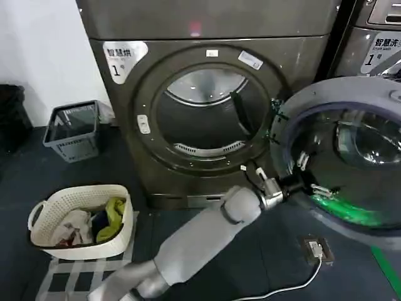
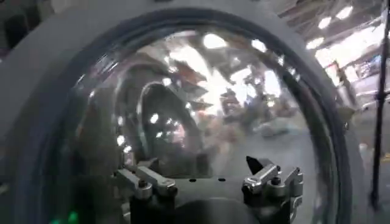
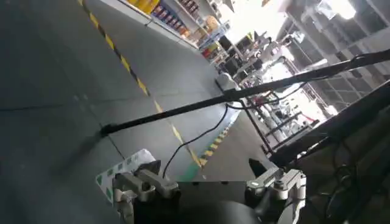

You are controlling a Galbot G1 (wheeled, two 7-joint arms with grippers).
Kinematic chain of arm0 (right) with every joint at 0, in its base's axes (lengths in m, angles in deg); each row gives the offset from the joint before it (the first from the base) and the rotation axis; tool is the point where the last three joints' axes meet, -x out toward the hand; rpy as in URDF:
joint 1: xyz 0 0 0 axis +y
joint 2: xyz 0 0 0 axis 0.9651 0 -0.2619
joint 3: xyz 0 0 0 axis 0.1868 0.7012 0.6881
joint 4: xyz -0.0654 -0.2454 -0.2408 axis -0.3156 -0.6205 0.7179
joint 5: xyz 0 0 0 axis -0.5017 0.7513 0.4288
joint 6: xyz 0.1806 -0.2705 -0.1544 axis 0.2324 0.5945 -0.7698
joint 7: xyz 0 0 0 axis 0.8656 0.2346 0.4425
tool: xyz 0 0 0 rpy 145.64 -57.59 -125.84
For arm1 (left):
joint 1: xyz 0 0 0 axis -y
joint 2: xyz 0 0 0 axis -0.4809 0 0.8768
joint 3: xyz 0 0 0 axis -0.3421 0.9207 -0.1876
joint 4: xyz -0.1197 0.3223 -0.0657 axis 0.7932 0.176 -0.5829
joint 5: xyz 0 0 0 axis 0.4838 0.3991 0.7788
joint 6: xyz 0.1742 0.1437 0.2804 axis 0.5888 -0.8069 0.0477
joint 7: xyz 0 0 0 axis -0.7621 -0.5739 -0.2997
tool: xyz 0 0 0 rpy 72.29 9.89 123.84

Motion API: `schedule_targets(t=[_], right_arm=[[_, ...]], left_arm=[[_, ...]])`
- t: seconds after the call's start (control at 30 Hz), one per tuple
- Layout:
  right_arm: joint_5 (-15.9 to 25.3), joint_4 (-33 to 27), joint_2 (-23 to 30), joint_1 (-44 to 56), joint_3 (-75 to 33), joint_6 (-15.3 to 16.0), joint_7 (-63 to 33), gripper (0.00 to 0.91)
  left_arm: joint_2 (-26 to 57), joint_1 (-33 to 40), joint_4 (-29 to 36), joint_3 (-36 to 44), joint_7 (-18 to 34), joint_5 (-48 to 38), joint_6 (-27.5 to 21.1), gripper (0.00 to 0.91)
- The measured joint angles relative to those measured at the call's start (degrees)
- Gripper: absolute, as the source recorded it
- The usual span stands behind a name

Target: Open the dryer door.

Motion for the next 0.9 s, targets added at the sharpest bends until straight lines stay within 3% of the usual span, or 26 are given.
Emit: schedule_targets(t=[0.57,0.9], right_arm=[[-0.78,0.32,-0.02,-0.22,0.34,-0.05,0.99,0.907],[-1.97,1.01,0.22,-0.04,-0.06,-0.37,2.27,0.907]], left_arm=[[0.00,-0.25,0.14,-0.17,-0.21,-0.03,0.07,0.907],[0.00,-2.21,6.10,1.73,-1.02,-3.97,-3.40,0.907]])
